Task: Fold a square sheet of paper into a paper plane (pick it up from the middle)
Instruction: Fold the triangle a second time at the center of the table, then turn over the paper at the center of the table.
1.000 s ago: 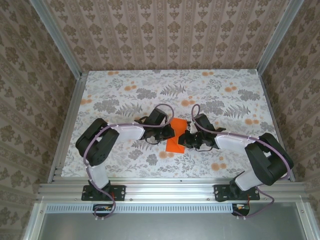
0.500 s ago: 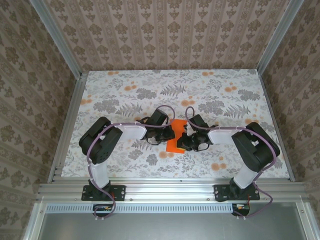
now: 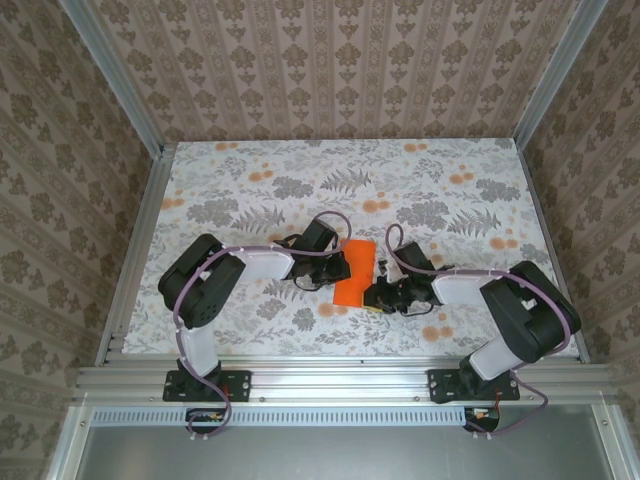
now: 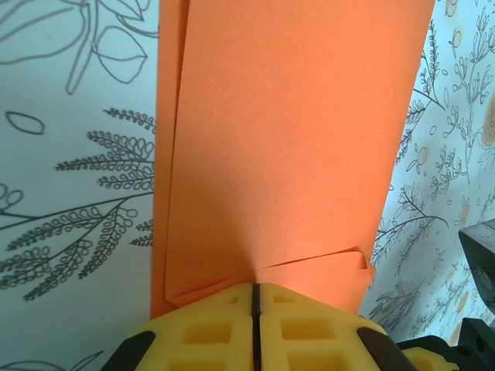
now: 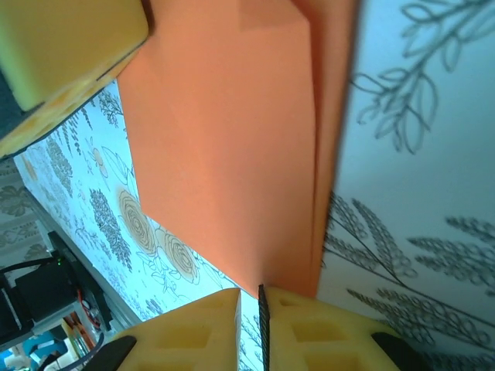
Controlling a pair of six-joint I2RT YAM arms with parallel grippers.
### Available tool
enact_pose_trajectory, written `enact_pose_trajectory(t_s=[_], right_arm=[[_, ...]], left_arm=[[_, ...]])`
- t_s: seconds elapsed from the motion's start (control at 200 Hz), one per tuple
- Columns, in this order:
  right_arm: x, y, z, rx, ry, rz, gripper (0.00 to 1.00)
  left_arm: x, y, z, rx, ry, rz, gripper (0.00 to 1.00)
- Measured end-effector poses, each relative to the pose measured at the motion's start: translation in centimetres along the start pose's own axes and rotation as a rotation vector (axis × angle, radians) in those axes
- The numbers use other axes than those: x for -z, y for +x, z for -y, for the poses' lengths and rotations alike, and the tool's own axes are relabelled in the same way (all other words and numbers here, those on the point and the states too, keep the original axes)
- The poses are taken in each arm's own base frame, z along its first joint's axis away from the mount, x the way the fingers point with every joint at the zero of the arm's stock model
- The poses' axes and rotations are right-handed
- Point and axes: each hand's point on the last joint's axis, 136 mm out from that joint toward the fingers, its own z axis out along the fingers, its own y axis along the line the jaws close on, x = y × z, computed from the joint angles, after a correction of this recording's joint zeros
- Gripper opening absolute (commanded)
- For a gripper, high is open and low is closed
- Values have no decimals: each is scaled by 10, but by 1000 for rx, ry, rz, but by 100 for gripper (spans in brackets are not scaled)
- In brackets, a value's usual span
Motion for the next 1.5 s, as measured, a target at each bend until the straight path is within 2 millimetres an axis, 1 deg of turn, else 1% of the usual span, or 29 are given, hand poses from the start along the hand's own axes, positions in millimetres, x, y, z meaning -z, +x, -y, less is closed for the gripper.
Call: enact_pose_trajectory(t_s=[0.175, 0.235, 0.29, 0.36, 0.43, 0.5, 0.545, 0.655, 0.805, 1.045, 1.15, 1.315, 1.445, 1.5], right_arm=[[7, 7, 5, -15, -17, 11, 18], [11, 8, 7, -29, -7, 10, 20], [16, 6, 6, -38, 8, 15, 25], [25, -4, 0, -22, 28, 53, 37], [35, -21, -10, 7, 41, 113, 46], [43, -38, -19, 39, 53, 169, 48], [46, -45, -22, 50, 62, 190, 49], [47, -54, -23, 63, 86, 210, 49], [35, -60, -13, 38, 127, 179, 49], [21, -62, -2, 8, 154, 139, 44], [16, -61, 2, -2, 162, 123, 43], [14, -62, 3, -12, 150, 112, 39], [13, -62, 3, -21, 143, 109, 34], [12, -63, 2, -19, 137, 108, 33]], left_arm=[[0, 0, 1, -2, 0, 0, 11], [0, 2, 2, -9, -2, -5, 11], [0, 1, 3, -14, -9, -4, 12], [1, 1, 4, -25, -20, -4, 12], [4, -1, 7, -33, -23, 1, 12], [8, -4, 11, -42, -25, 9, 12], [10, -6, 14, -50, -25, 14, 12], [13, -9, 17, -62, -25, 25, 12], [13, -8, 16, -62, -29, 21, 12], [12, -5, 12, -55, -45, 8, 12], [8, -3, 7, -53, -56, -1, 12], [3, 1, -2, -46, -81, -23, 12], [3, 1, -1, -49, -82, -24, 12], [3, 1, -1, -49, -83, -24, 12]])
